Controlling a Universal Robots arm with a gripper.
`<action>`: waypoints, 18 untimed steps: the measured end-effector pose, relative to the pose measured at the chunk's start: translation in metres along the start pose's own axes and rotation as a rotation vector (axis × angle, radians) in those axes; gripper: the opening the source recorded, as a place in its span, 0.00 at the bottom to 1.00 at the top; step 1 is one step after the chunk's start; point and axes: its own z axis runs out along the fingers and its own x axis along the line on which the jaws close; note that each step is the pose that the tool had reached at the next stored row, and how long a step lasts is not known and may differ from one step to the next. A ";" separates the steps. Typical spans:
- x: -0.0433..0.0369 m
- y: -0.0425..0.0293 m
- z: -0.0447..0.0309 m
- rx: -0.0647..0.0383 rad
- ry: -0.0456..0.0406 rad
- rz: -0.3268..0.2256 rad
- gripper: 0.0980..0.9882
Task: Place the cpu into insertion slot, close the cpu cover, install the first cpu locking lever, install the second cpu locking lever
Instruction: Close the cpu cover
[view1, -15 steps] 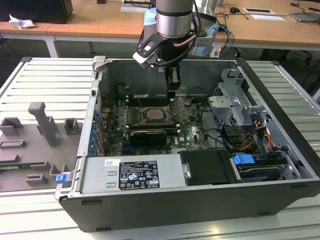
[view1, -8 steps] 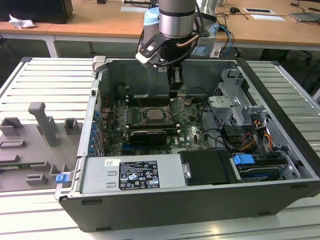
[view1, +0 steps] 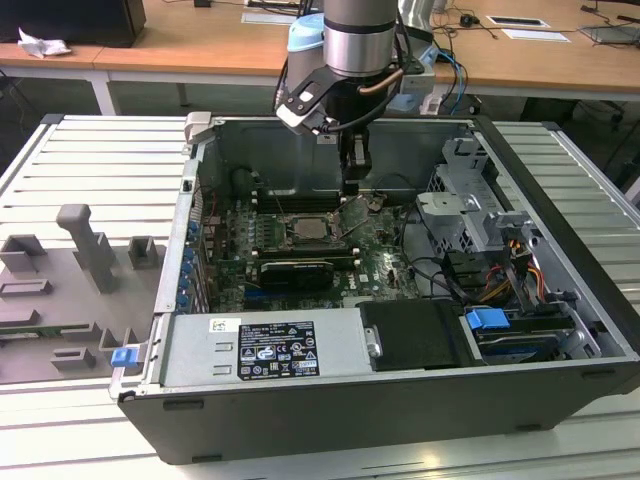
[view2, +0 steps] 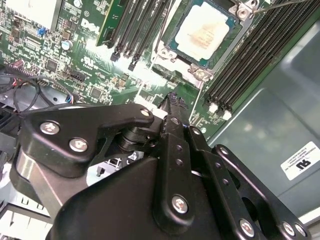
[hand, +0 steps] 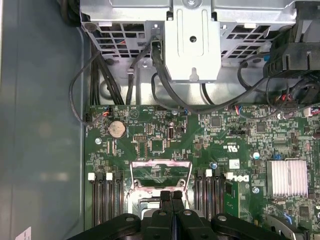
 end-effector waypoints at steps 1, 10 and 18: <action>0.0000 0.0006 0.0000 0.000 0.0000 0.000 0.01; 0.0001 0.0091 0.0007 0.002 0.0000 0.000 0.01; 0.0007 0.0308 0.0090 0.007 -0.0003 0.000 0.01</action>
